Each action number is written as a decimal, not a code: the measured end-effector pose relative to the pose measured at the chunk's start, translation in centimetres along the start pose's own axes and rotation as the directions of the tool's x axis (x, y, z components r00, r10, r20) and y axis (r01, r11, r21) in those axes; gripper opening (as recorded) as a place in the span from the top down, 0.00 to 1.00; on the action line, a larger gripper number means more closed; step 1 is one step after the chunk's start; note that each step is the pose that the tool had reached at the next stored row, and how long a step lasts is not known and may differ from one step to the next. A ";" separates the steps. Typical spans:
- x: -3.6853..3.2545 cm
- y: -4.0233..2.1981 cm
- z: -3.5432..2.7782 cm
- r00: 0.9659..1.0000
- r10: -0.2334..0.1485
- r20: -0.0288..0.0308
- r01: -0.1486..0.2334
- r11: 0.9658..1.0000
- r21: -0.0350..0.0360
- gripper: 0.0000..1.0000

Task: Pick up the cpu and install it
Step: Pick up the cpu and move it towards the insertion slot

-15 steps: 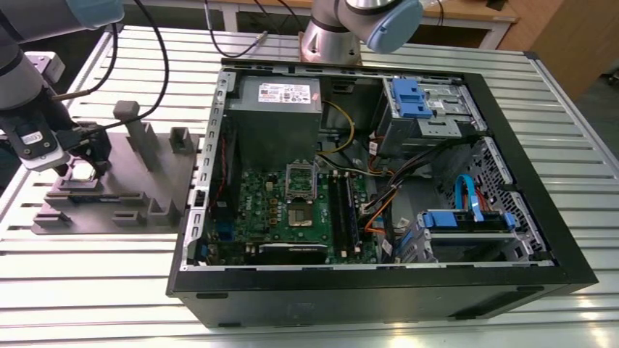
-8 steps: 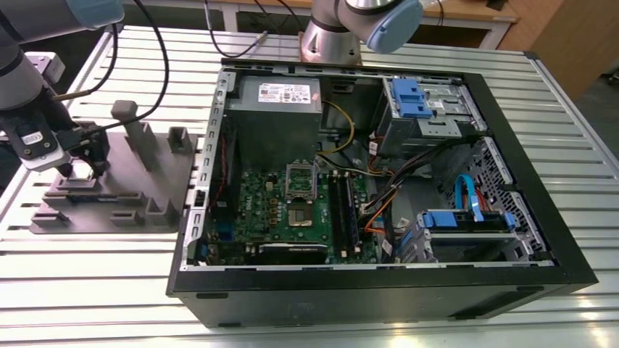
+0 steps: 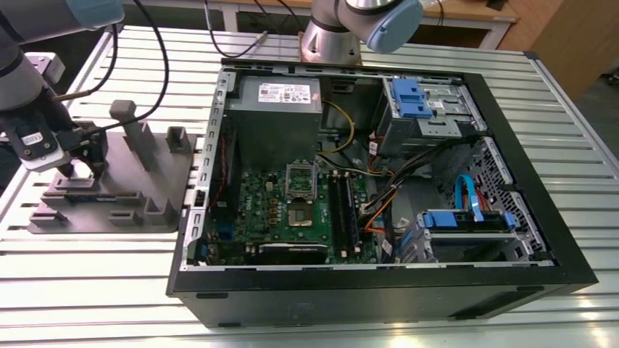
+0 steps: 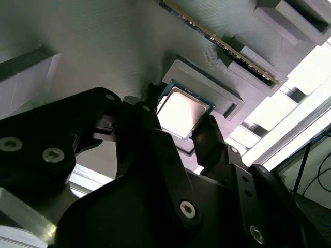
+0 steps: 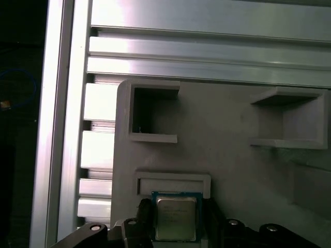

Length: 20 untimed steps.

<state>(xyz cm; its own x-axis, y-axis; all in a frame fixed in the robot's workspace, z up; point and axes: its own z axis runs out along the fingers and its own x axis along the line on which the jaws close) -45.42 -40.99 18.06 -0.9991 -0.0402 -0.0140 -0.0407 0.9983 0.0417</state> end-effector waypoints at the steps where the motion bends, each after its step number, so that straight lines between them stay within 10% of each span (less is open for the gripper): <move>1: 0.00 -0.03 0.00 1.000 0.000 0.000 0.000 1.000 0.000 0.48; 20: 0.12 -0.06 -0.08 1.000 0.000 0.000 0.000 1.000 0.000 0.49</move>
<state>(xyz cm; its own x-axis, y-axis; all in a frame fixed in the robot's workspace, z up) -45.54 -41.05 18.14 -0.9991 -0.0400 -0.0138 -0.0405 0.9983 0.0416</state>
